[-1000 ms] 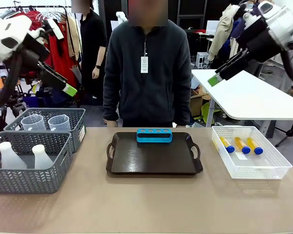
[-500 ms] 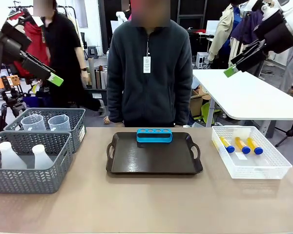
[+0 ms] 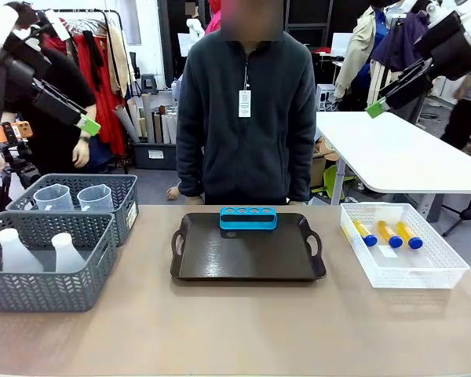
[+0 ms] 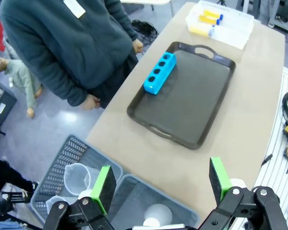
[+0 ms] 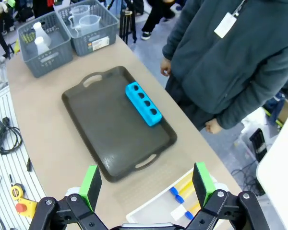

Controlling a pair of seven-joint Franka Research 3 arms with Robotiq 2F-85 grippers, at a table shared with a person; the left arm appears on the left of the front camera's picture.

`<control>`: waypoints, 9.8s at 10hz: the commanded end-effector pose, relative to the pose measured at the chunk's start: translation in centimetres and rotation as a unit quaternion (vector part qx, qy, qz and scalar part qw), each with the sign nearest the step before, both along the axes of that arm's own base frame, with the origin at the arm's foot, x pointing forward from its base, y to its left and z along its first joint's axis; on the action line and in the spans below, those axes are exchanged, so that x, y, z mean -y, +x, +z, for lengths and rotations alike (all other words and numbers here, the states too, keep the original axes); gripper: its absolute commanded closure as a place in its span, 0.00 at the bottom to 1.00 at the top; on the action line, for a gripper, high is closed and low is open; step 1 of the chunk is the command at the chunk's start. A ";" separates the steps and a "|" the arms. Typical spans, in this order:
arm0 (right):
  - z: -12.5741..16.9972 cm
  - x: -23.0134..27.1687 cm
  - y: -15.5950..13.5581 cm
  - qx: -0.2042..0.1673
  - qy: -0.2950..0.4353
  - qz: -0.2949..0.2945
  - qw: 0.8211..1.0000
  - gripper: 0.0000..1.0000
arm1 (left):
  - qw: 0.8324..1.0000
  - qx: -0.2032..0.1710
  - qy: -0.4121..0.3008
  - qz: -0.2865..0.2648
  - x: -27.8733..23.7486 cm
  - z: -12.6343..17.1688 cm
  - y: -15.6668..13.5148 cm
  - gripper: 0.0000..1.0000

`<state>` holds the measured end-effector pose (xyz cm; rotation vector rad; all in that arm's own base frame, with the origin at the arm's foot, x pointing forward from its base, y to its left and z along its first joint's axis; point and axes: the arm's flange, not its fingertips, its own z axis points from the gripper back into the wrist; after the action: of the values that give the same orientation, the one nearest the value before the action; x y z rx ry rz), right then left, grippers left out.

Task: Prepare the laboratory tools.
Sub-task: Pick up one Small flask and place it on the Handle tray.

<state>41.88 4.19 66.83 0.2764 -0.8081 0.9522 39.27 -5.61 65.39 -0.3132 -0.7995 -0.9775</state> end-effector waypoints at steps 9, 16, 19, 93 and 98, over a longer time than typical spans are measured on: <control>-0.6 0.2 0.5 -0.008 -0.001 -0.004 1.000 0.00 | 1.000 0.024 0.004 -0.007 0.9 2.6 0.0 0.00; -0.6 0.2 0.5 -0.008 -0.001 -0.004 1.000 0.00 | 1.000 0.024 0.004 -0.007 0.9 2.6 0.0 0.00; -0.6 0.2 0.5 -0.008 -0.001 -0.004 1.000 0.00 | 0.999 -0.015 0.046 0.006 0.7 2.8 -0.2 0.00; -0.6 0.2 0.5 -0.008 -0.001 -0.004 1.000 0.00 | 0.906 -0.182 0.198 0.326 -6.5 11.0 1.8 1.00; -0.6 0.2 0.5 -0.008 -0.001 -0.004 1.000 0.00 | 0.946 -0.092 0.232 0.207 5.6 17.5 -0.5 1.00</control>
<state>42.34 4.05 66.20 0.2753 -0.7903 0.9408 38.07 -11.14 82.29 0.1562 -0.4115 -0.6506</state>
